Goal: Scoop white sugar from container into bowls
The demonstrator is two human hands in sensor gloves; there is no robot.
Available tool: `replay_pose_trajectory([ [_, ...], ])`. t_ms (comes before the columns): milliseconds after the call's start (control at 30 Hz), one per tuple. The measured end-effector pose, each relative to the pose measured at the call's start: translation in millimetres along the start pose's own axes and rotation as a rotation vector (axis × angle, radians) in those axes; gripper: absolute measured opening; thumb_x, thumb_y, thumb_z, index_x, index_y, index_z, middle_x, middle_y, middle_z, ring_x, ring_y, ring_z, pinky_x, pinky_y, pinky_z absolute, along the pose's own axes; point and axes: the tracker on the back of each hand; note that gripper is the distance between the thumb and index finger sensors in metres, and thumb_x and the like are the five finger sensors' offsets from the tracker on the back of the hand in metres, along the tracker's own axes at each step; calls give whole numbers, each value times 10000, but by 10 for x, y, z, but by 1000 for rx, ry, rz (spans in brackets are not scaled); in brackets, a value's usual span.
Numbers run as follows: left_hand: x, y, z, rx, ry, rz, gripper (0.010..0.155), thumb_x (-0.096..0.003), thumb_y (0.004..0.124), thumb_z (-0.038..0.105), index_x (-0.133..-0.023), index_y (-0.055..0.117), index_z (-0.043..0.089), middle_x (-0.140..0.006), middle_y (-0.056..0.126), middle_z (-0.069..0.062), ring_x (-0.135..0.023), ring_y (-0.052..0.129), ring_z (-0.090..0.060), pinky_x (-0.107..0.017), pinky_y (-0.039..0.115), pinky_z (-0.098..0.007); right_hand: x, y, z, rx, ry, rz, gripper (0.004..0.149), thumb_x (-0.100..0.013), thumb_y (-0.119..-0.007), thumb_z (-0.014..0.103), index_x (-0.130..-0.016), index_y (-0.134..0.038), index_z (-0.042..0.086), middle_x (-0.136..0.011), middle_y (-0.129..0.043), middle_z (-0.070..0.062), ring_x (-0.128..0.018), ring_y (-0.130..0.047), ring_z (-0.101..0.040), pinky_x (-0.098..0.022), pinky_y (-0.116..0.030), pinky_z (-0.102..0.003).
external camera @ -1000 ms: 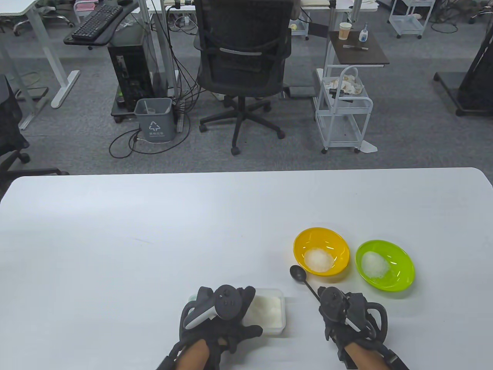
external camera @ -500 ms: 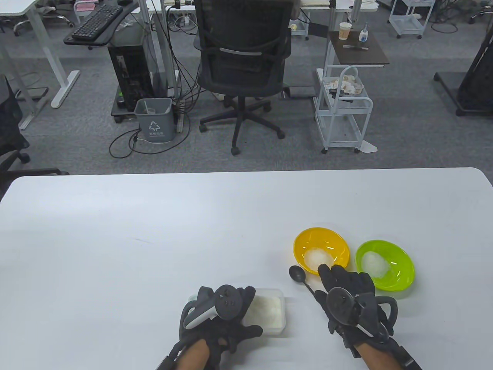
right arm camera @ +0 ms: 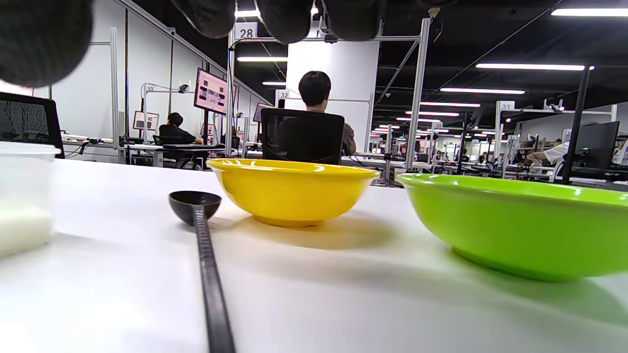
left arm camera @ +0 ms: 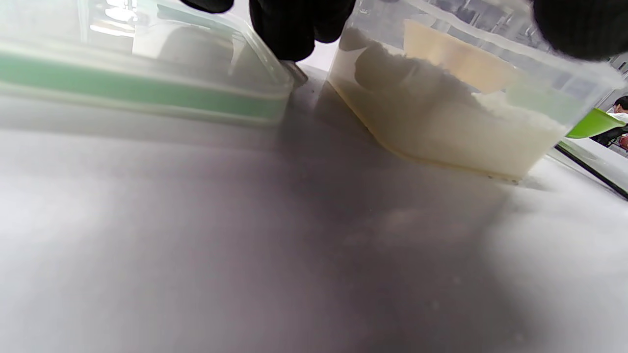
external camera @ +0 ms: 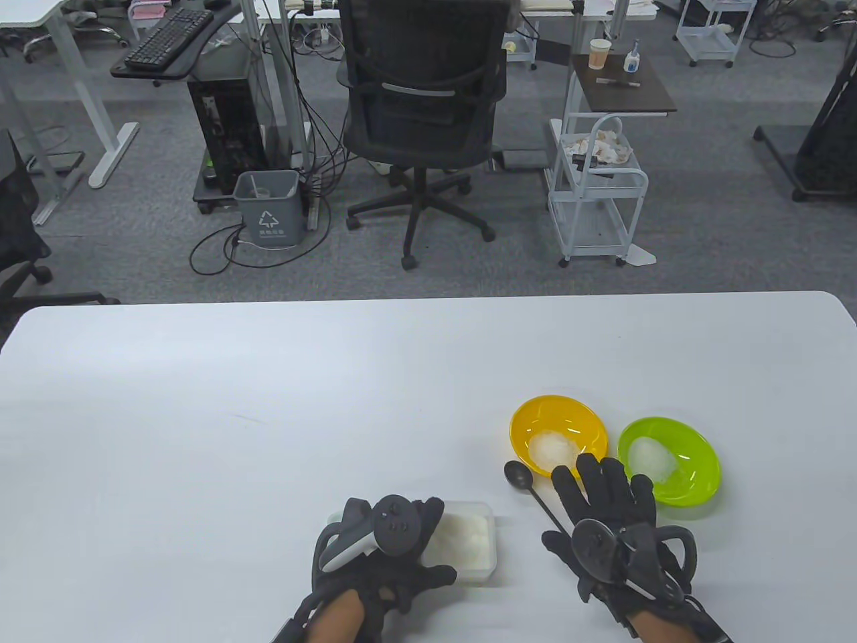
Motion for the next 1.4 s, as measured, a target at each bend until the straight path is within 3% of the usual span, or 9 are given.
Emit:
replay_pose_trajectory([
  [400, -2, 0, -13, 9, 0, -6, 972, -335, 713, 762, -1119, 245, 429, -1236, 372, 23, -1171, 561, -241, -853, 385, -556, 30, -14, -34, -44, -34, 36, 846, -406, -711, 706, -1106, -334, 417, -1229, -230, -67, -1161, -283, -413, -790, -285, -667],
  [633, 22, -101, -23, 28, 13, 12, 940, -338, 727, 745, -1130, 346, 411, -1224, 455, 15, -1133, 637, -252, -844, 446, -537, 36, 17, -69, -77, -51, 20, 838, -406, -715, 702, -1106, -360, 407, -1227, -261, -73, -1159, -307, -415, -788, -290, -667],
  [833, 88, -321, -32, -13, 6, 68, 914, -342, 735, 734, -1128, 415, 394, -1200, 553, 27, -1084, 738, -241, -825, 521, -534, 54, 52, -49, -78, -33, 2, 838, -407, -715, 701, -1107, -365, 402, -1225, -270, -83, -1159, -316, -413, -787, -293, -668],
  [1067, 220, -674, -253, -260, -120, 112, 916, -350, 753, 717, -1132, 390, 409, -1229, 456, 45, -1149, 625, -241, -845, 448, -555, 56, 52, -55, -88, -38, 13, 829, -409, -716, 697, -1107, -389, 391, -1222, -279, -98, -1156, -322, -416, -786, -293, -669],
  [1200, 229, -606, -469, -301, -178, 55, 942, -344, 769, 718, -1137, 368, 405, -1244, 368, 40, -1184, 525, -257, -852, 386, -571, 53, 51, -53, -95, -40, 15, 828, -408, -717, 695, -1106, -394, 389, -1221, -285, -100, -1157, -327, -414, -786, -293, -669],
  [1400, 142, -269, -656, -338, -185, -86, 1029, -316, 777, 743, -1140, 263, 402, -1248, 195, 44, -1219, 324, -283, -853, 268, -584, 57, 42, -32, -85, -30, 20, 828, -408, -718, 694, -1106, -396, 388, -1220, -293, -102, -1156, -335, -413, -786, -294, -669],
])
Point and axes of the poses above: the tracker on the back of each hand, its own z axis roughly to the thumb side, its own x axis roughly from the fingertips to the wrist, y = z × x
